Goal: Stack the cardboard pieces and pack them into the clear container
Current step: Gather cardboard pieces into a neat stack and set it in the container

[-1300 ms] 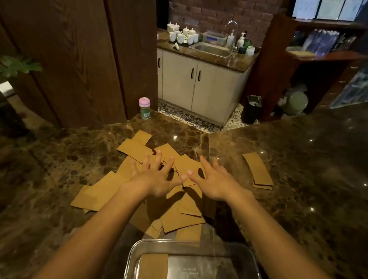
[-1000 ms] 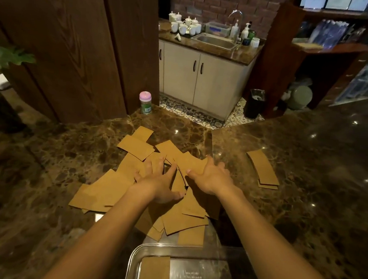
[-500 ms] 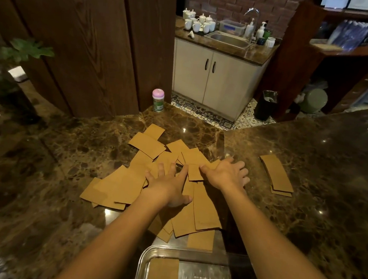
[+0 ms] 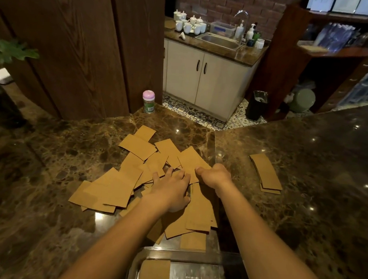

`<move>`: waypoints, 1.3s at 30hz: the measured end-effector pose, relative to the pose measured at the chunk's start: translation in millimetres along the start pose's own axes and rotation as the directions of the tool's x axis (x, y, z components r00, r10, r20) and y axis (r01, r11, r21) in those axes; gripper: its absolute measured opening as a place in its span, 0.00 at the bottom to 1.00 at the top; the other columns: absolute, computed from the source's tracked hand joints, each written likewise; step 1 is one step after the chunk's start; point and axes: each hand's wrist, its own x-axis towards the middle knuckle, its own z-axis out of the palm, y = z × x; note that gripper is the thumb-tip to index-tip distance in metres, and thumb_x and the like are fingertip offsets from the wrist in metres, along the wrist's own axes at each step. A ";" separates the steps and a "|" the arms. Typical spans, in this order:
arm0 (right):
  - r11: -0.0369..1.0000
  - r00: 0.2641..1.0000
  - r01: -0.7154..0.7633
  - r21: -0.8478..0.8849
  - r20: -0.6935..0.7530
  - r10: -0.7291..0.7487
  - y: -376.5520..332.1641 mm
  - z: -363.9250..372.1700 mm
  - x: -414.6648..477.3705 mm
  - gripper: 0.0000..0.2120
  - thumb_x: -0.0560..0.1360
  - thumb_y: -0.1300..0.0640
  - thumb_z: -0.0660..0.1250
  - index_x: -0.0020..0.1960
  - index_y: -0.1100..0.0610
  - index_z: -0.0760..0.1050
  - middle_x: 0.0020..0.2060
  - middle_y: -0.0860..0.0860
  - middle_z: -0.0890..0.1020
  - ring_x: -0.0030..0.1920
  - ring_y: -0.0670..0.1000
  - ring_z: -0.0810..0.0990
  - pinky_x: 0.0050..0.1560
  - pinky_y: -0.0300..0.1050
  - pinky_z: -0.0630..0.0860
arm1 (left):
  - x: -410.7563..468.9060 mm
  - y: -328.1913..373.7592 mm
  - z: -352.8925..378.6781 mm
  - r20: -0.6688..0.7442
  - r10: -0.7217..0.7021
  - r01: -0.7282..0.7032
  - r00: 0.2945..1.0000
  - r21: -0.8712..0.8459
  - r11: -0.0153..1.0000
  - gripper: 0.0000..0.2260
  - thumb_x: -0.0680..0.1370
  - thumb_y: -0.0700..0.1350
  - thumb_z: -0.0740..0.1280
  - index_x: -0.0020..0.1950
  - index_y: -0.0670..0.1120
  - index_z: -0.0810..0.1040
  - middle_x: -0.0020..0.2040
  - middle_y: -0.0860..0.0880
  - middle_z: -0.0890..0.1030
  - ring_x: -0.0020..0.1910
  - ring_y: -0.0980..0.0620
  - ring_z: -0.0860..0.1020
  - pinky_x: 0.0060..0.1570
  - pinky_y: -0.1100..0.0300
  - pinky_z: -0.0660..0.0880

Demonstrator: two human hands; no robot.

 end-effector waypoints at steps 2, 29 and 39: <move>0.997 0.999 0.030 0.067 -0.024 -0.029 -0.5 1.5 -2.7 0.31 0.79 0.43 0.70 0.74 0.62 0.71 0.70 0.60 0.76 0.70 0.63 0.74 0.67 0.54 0.75 | 2.1 2.7 0.4 -0.013 0.024 -0.025 1.000 -0.013 1.000 0.31 0.84 0.53 0.60 0.83 0.48 0.51 0.85 0.48 0.49 0.82 0.38 0.48 0.74 0.27 0.49; 0.416 0.908 0.408 0.813 -0.316 -0.275 -32.8 -85.1 -68.8 0.08 0.82 0.52 0.68 0.61 0.49 0.76 0.55 0.52 0.86 0.54 0.51 0.87 0.55 0.49 0.83 | -28.5 39.5 -76.4 -0.342 -0.048 -0.309 0.939 -0.894 0.323 0.25 0.79 0.58 0.69 0.75 0.54 0.71 0.66 0.54 0.78 0.59 0.59 0.78 0.50 0.68 0.77; 0.519 0.831 0.551 0.653 -0.373 -0.413 -24.5 -71.4 -102.7 0.12 0.82 0.50 0.69 0.64 0.52 0.78 0.51 0.51 0.88 0.50 0.50 0.88 0.55 0.56 0.85 | -68.8 46.5 -80.7 -0.100 0.228 -0.063 0.968 -0.984 -0.164 0.12 0.83 0.43 0.67 0.67 0.47 0.78 0.56 0.37 0.84 0.50 0.39 0.85 0.52 0.37 0.81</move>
